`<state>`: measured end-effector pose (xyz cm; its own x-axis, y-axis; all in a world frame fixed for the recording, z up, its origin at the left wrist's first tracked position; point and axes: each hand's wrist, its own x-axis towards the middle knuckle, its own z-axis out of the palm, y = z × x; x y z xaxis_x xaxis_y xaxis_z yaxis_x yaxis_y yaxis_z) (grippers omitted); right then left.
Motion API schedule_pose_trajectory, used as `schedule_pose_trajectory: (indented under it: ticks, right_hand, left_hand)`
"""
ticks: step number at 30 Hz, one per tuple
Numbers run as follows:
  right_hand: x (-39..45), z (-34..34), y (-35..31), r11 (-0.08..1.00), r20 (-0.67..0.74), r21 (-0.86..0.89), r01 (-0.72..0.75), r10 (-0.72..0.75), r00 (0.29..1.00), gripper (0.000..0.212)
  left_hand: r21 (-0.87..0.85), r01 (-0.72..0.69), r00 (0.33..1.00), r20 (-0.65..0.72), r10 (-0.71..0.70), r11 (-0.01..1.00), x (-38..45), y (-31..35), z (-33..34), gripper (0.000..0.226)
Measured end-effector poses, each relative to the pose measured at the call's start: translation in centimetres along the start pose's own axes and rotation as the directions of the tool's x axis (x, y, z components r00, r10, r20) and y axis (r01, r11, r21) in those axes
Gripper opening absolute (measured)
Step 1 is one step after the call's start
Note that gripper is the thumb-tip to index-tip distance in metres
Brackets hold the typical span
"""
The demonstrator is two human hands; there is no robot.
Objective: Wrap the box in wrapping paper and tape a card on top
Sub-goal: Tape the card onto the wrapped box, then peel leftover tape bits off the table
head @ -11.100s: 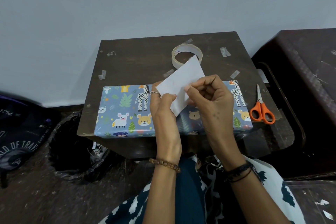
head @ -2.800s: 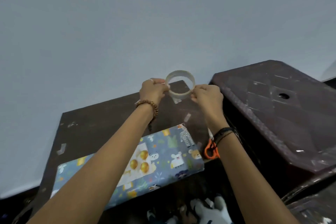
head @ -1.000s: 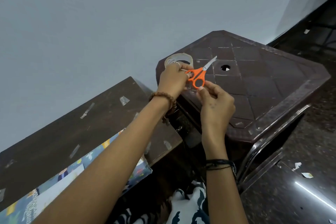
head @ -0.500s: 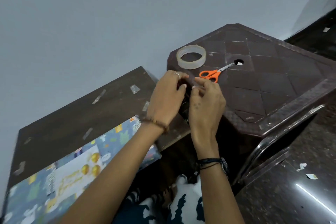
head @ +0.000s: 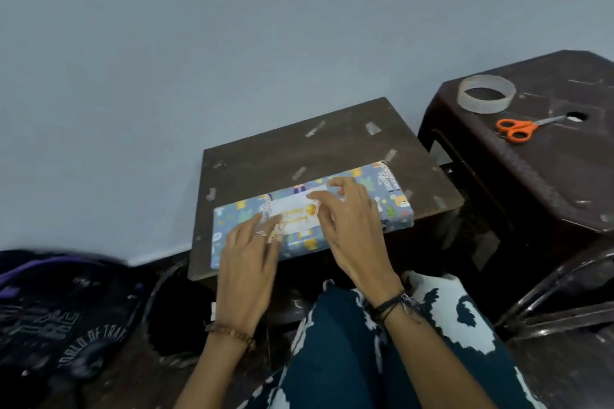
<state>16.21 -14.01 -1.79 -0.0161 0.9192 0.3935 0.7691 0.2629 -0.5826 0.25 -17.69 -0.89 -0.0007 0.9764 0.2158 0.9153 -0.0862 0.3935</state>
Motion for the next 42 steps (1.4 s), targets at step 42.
schedule_pose_trajectory:
  ticks: [42]
  right_hand:
    - [11.4, 0.3, 6.7, 0.821, 0.02, 0.444, -0.359, 0.392, 0.92, 0.077]
  left_hand:
    - [-0.74, 0.226, 0.853, -0.163, -0.496, 0.633, 14.2, -3.0, 0.1, 0.062]
